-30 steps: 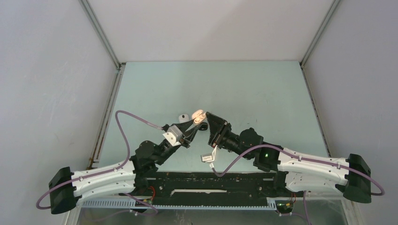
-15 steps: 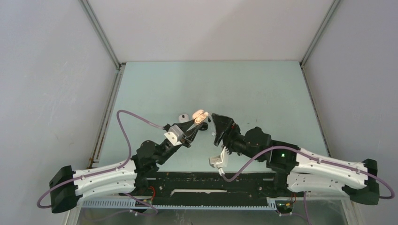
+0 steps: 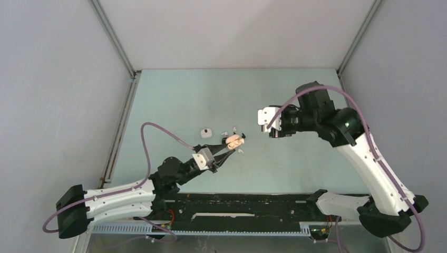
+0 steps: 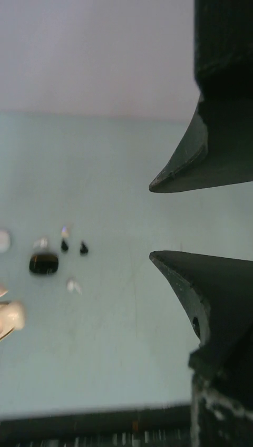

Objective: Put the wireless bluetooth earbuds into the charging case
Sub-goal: Insert the right earbud into the right side groove of the charging case.

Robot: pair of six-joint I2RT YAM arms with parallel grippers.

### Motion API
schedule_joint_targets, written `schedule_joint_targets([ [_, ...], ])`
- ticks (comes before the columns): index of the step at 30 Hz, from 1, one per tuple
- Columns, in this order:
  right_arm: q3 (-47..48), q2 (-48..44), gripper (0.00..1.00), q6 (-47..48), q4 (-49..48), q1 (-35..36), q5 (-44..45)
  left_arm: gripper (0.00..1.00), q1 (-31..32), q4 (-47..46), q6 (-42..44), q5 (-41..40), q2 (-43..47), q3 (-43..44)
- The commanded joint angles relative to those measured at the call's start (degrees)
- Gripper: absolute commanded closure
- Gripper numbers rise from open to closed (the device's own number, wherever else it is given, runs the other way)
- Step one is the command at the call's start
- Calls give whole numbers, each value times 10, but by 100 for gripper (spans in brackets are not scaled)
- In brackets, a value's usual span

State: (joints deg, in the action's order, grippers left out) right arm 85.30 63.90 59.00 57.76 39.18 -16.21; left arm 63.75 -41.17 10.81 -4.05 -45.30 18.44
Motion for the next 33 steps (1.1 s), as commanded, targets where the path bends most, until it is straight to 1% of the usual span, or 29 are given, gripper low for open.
schedule_joint_targets([
  [1, 84, 45, 55, -59, 210, -49, -234, 100, 2, 23, 12, 87, -9, 21],
  [3, 91, 44, 58, -58, 207, -44, -266, 100, 2, 29, 10, 100, -15, 28],
  [6, 89, 43, 64, -37, 204, -33, -258, 100, 2, 29, 4, 108, -20, 31],
  [8, 89, 49, 67, -9, 214, -14, -215, 100, 2, 24, 0, 110, -22, 31],
  [10, 82, 53, 68, 17, 218, 20, -162, 100, 2, 17, -4, 113, -24, 29],
  [13, 77, 62, 67, 29, 210, 83, -90, 100, 2, 10, -8, 120, -30, 32],
  [16, 80, 78, 65, 33, 196, 114, -48, 100, 2, 13, -14, 131, -38, 39],
  [21, 79, 101, 63, 38, 184, 135, -20, 100, 2, 11, -23, 139, -44, 47],
  [33, 76, 110, 65, 26, 171, 147, -14, 100, 2, -7, -36, 143, -48, 46],
])
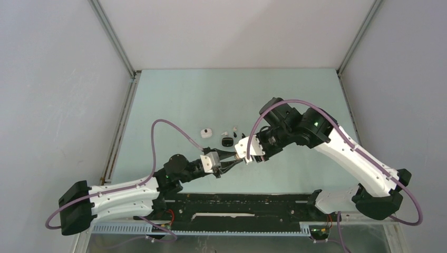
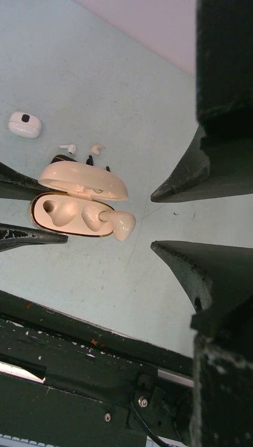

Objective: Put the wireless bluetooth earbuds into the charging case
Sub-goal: Insert the right earbud into the right side groove of the charging case.

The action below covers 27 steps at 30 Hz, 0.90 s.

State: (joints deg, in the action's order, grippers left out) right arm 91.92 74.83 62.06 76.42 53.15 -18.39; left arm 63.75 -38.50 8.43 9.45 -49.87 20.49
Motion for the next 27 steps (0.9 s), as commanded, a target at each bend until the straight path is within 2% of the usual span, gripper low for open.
schedule_joint_targets([
  [1, 10, 2, 65, -3, -15, 10, 9, 100, 2, -37, -14, 7, -3, 25],
  [6, 8, 8, 71, -7, -18, 20, 10, 100, 2, -37, -14, -6, -8, 29],
  [17, -7, 13, 76, -21, -26, 29, 17, 100, 2, -46, -14, -15, -22, 34],
  [27, -11, 27, 80, -79, -68, 29, 36, 100, 2, -48, -10, -19, -25, 34],
])
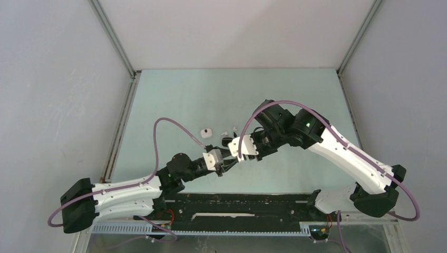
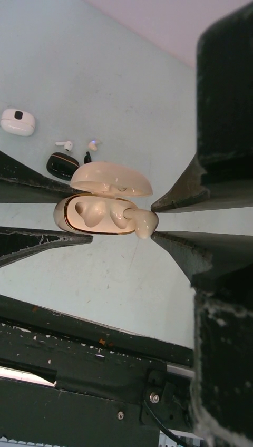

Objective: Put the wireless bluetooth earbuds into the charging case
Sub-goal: Insert the right earbud into the right side groove of the charging case.

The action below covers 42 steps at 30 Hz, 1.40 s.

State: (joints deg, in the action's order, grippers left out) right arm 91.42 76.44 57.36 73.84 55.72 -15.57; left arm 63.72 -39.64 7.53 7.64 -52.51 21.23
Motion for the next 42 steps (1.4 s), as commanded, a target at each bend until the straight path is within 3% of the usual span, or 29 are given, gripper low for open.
schedule_joint_targets([
  [1, -6, 11, 80, -37, -44, 1, 7, 100, 2, -38, -1, -5, 1, 26],
  [16, 28, 35, 83, -135, -63, -34, -46, 100, 2, -46, 4, -9, -8, 24],
  [25, 18, 36, 69, -196, -94, -35, -41, 100, 2, -55, 3, -12, -11, 21],
  [33, 19, 40, 67, -198, -100, -36, -26, 100, 2, -59, 2, -17, -9, 16],
  [42, 50, 7, 59, -151, -6, -35, -82, 100, 2, -61, 2, -56, 4, 2],
])
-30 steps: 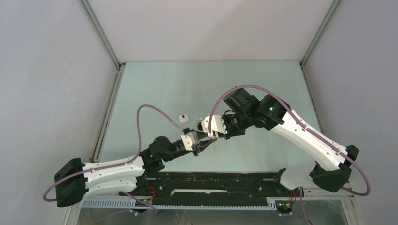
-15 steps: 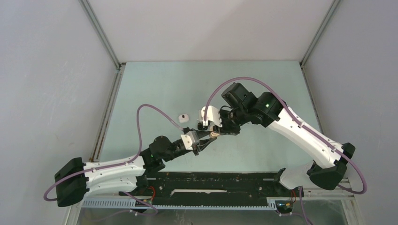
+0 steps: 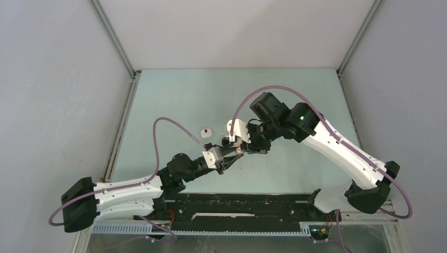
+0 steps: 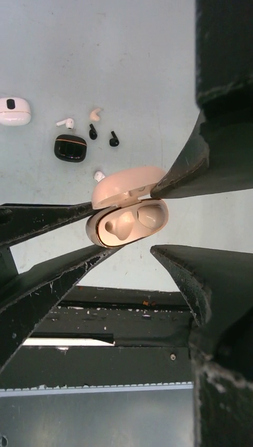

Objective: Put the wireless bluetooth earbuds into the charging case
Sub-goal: Insert the right earbud into the right side groove of the charging case.

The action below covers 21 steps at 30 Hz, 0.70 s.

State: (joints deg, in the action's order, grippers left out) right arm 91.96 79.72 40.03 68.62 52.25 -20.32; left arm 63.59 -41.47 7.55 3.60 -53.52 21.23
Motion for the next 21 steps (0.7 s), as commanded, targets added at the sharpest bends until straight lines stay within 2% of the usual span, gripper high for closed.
schedule_joint_targets([
  [1, 52, -29, 59, 23, 55, 0, -37, 100, 3, -45, 1, -17, 13, 1],
  [9, 84, -62, 58, 30, 84, -18, -28, 100, 3, -59, -18, -34, 8, 2],
  [12, 85, -61, 58, 29, 85, -71, -68, 100, 2, -62, -30, -54, 18, -2],
  [15, 76, -45, 59, 22, 70, -165, -133, 100, 2, -58, -48, -65, 46, -9],
  [18, 27, -29, 64, -19, -13, -240, -144, 100, 1, -32, -61, -78, 88, -12],
  [21, -45, -15, 66, -50, -119, -266, -129, 100, 1, 3, -66, -94, 132, -18],
])
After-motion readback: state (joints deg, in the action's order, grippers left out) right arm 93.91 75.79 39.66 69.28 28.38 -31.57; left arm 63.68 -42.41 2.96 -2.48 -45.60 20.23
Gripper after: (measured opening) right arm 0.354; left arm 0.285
